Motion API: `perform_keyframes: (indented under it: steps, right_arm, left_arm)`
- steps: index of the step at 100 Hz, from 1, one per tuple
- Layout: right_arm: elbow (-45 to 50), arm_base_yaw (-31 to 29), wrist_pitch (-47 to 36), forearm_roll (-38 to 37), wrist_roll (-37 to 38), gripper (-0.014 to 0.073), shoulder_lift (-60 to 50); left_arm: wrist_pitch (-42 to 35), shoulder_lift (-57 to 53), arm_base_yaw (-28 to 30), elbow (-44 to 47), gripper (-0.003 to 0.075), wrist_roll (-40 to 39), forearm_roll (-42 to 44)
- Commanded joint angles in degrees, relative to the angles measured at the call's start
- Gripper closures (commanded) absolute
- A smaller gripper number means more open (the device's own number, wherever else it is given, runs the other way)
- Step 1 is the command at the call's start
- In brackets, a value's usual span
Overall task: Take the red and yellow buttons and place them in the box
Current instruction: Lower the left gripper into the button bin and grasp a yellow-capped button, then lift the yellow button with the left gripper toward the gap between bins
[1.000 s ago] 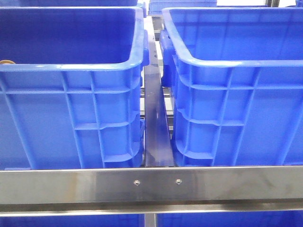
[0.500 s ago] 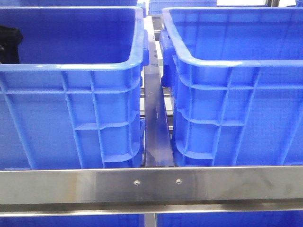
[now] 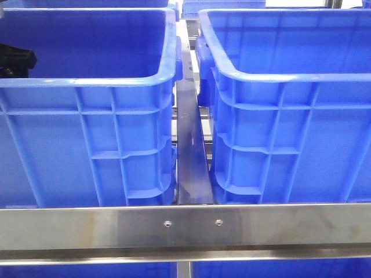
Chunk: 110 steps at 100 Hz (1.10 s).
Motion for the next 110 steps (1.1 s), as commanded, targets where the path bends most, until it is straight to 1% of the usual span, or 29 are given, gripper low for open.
perform_keyframes:
  steps: [1, 18, 25, 32, 45, 63, 70, 82, 93, 96, 110]
  right_arm:
    - [-0.95, 0.07, -4.75, -0.4, -0.15, 0.0662, -1.33]
    - [-0.95, 0.07, -4.75, -0.4, -0.15, 0.0662, -1.33]
    - [-0.95, 0.07, -4.75, -0.4, -0.15, 0.0662, -1.33]
    - [-0.95, 0.07, -4.75, -0.4, -0.15, 0.0662, -1.33]
    - [-0.95, 0.07, -4.75, -0.4, -0.15, 0.0662, -1.33]
    - [-0.95, 0.07, -4.75, -0.4, -0.15, 0.0662, -1.33]
    - [-0.95, 0.07, -4.75, -0.4, -0.15, 0.0662, -1.33]
    - [-0.95, 0.07, -4.75, -0.4, -0.15, 0.0662, -1.33]
    - [-0.95, 0.07, -4.75, -0.4, -0.15, 0.0662, -1.33]
    - [-0.95, 0.07, -4.75, -0.4, -0.15, 0.0662, -1.33]
    - [-0.95, 0.07, -4.75, -0.4, -0.15, 0.0662, -1.33]
  left_arm:
    - [-2.7, -2.44, -0.23, -1.92, 0.0282, -0.53, -0.53]
    - [-2.62, -2.44, -0.23, -1.92, 0.0449, -0.53, -0.53]
    - [-2.62, -2.44, -0.23, -1.92, 0.0499, -0.53, -0.53]
    - [-2.62, -2.44, -0.23, -1.92, 0.0525, -0.53, -0.53]
    - [-2.34, -2.55, -0.23, -2.19, 0.0531, -0.53, -0.53]
    - [2.85, -3.05, -0.23, -5.22, 0.0531, -0.53, -0.53]
    - [4.46, -4.14, -0.23, -5.98, 0.0531, -0.53, -0.53]
    - [4.98, -7.59, -0.58, -6.07, 0.0531, -0.53, -0.53]
    - [5.2, -10.74, -2.08, -6.07, 0.0531, 3.85, -0.8]
    - [5.2, -11.48, -2.97, -6.07, 0.0531, 5.71, -0.8]
    - [6.44, -14.81, -7.52, -6.07, 0.0531, 9.62, -0.91]
